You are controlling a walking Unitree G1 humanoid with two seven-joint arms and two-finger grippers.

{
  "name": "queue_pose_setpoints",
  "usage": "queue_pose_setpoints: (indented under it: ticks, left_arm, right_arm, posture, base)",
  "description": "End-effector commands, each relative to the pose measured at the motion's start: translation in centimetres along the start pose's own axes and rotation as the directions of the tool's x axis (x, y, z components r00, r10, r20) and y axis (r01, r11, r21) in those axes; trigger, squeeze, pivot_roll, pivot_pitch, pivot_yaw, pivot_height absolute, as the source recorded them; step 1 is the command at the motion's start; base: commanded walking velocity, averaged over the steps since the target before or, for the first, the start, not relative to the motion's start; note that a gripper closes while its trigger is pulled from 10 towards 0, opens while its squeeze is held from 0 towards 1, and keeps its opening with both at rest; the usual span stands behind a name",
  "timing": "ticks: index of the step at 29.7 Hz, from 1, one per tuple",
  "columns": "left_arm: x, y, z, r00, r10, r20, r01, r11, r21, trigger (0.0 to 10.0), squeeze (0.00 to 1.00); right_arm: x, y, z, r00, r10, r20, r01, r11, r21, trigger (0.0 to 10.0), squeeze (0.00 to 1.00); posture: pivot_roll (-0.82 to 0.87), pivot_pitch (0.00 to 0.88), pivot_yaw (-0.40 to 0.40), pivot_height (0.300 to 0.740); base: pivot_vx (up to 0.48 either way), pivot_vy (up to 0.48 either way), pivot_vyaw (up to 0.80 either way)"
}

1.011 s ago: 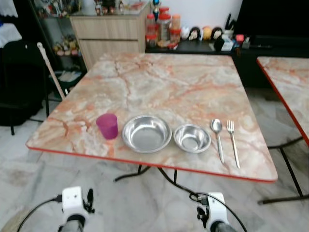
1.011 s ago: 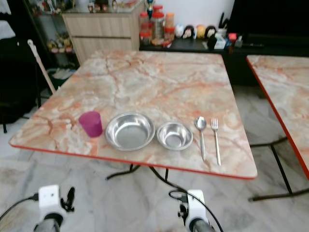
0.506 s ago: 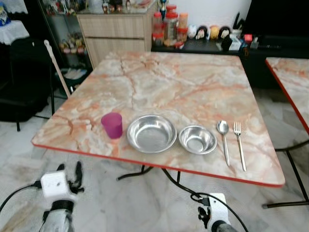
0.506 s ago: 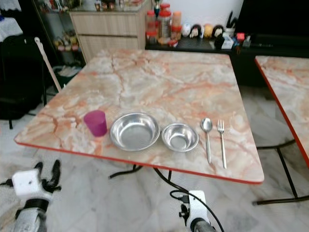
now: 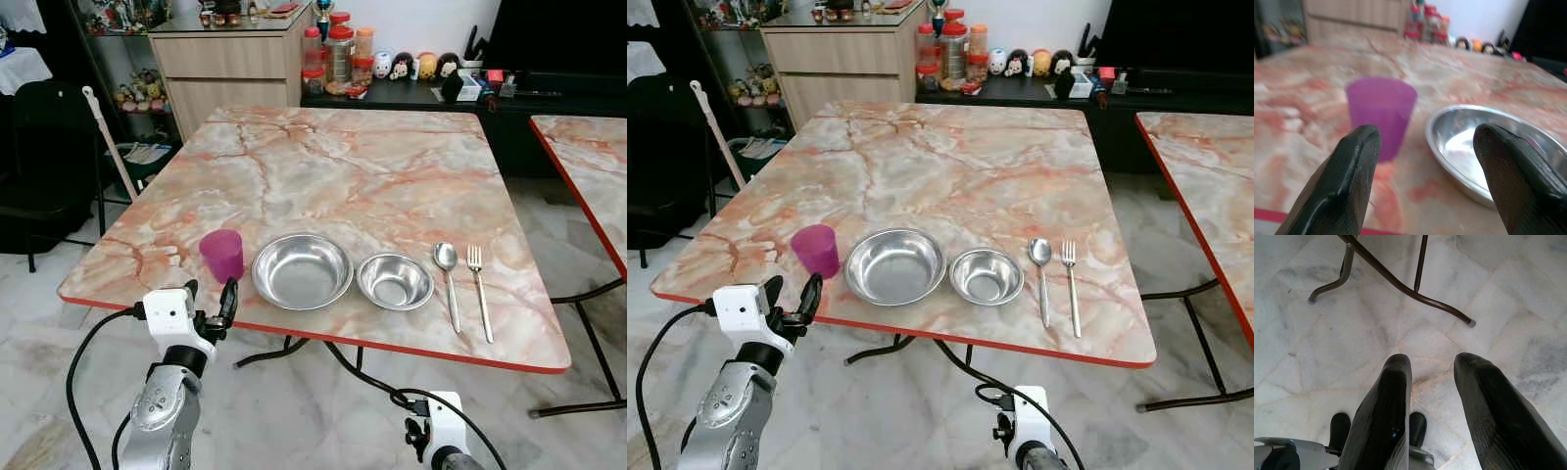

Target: Setting the table

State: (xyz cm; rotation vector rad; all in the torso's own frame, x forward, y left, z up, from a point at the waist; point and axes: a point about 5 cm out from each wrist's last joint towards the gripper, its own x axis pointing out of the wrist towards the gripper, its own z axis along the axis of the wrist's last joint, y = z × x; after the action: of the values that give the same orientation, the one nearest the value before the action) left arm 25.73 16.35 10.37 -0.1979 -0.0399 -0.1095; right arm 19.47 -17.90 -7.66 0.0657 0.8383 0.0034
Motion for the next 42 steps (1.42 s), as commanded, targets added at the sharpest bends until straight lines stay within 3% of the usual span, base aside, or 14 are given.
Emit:
queue_pose_setpoints:
  ticks: [1, 2, 3, 6, 9, 11, 14, 31, 42]
  left_arm:
    - [0.1, -0.5, 0.3, 0.999, -0.036, -0.024, 0.036, 0.999, 0.004, 10.0, 0.00]
    - [0.3, -0.9, 0.1, 0.997, -0.048, -0.069, 0.044, 0.998, -0.049, 10.0, 0.00]
    - [0.7, -1.4, 0.0, 0.989, -0.055, -0.134, 0.048, 0.997, -0.057, 10.0, 0.00]
    - [1.4, -2.2, -0.2, 0.979, -0.068, -0.194, 0.057, 0.996, -0.064, 10.0, 0.00]
    - [2.1, -2.6, 0.2, 0.981, -0.075, -0.176, 0.053, 0.990, -0.131, 10.0, 0.00]
    - [2.6, -2.5, -0.1, 0.978, -0.047, -0.204, 0.023, 0.993, -0.119, 10.0, 0.00]
    - [3.6, -2.3, -0.4, 0.968, 0.001, -0.249, -0.044, 0.985, -0.168, 10.0, 0.00]
    - [5.0, -3.6, -1.0, 0.923, -0.005, -0.384, -0.030, 0.996, -0.085, 10.0, 0.00]
    - [5.9, -4.2, -1.1, 0.917, 0.022, -0.397, -0.061, 0.994, -0.086, 10.0, 0.00]
  right_arm:
    - [0.0, 0.1, 0.1, 1.000, -0.003, 0.003, 0.003, 1.000, 0.010, 10.0, 0.00]
    - [0.0, 0.1, 0.1, 1.000, -0.004, 0.003, 0.004, 1.000, 0.011, 10.0, 0.00]
    - [0.0, 0.1, 0.1, 1.000, -0.002, 0.002, 0.001, 1.000, 0.009, 10.0, 0.00]
    - [0.1, 0.2, 0.1, 1.000, -0.001, 0.003, 0.001, 1.000, 0.009, 10.0, 0.00]
    - [0.1, 0.3, 0.2, 1.000, -0.004, 0.004, 0.004, 1.000, 0.014, 10.0, 0.00]
    - [0.1, 0.4, 0.3, 1.000, 0.002, 0.008, -0.002, 1.000, 0.008, 10.0, 0.00]
    - [0.2, 0.5, 0.5, 1.000, -0.002, 0.017, 0.001, 1.000, 0.021, 10.0, 0.00]
    - [0.1, 0.4, 0.3, 1.000, -0.002, 0.011, 0.002, 1.000, 0.014, 10.0, 0.00]
    - [0.2, 0.8, 0.4, 1.000, 0.007, 0.012, -0.007, 1.000, 0.014, 10.0, 0.00]
  posture:
    - [0.11, 0.000, 0.022, 0.740]
    - [0.12, 0.000, 0.022, 0.740]
    - [0.12, 0.000, 0.019, 0.740]
    - [0.13, 0.000, 0.016, 0.740]
    - [0.12, 0.000, 0.016, 0.740]
    - [0.12, 0.000, 0.018, 0.740]
    - [0.11, 0.000, 0.021, 0.740]
    - [0.08, 0.000, 0.031, 0.740]
    - [0.07, 0.000, 0.040, 0.740]
  base:
    - [0.000, 0.000, 0.00]
    - [0.000, 0.000, 0.00]
    - [0.000, 0.000, 0.00]
    - [0.000, 0.000, 0.00]
    - [0.000, 0.000, 0.00]
    - [0.000, 0.000, 0.00]
    - [0.000, 0.000, 0.00]
    - [0.000, 0.000, 0.00]
    - [0.000, 0.000, 0.00]
